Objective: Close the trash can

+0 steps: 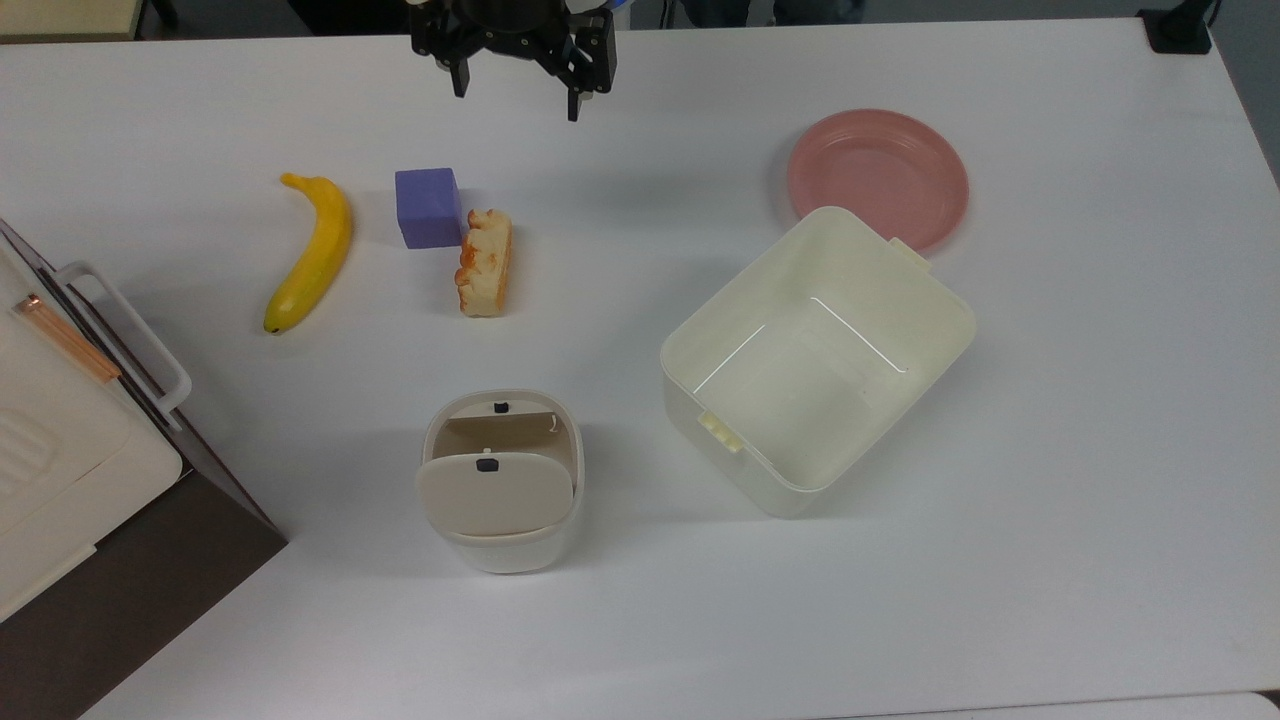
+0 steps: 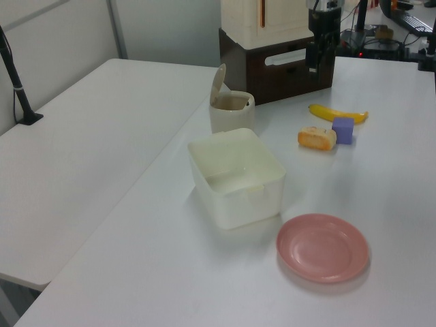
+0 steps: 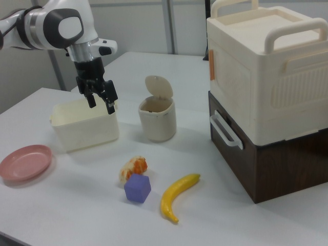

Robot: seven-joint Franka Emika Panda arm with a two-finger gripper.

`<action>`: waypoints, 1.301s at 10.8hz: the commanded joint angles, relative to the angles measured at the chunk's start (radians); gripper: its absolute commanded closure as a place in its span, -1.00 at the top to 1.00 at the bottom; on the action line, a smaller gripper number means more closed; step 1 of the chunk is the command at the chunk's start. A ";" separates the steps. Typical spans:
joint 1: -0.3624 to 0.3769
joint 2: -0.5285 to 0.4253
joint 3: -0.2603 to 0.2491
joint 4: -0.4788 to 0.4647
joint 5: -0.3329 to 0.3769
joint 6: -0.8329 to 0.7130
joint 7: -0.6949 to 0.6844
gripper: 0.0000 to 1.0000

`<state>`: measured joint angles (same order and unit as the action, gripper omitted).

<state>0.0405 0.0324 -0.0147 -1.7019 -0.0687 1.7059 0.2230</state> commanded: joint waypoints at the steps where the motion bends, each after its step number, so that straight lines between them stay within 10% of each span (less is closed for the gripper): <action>1: -0.004 -0.023 -0.007 -0.012 0.018 0.020 -0.005 1.00; 14: -0.001 -0.023 -0.011 -0.018 0.079 0.021 -0.019 0.78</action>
<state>0.0331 0.0292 -0.0169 -1.6919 -0.0196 1.7059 0.2206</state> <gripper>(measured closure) 0.057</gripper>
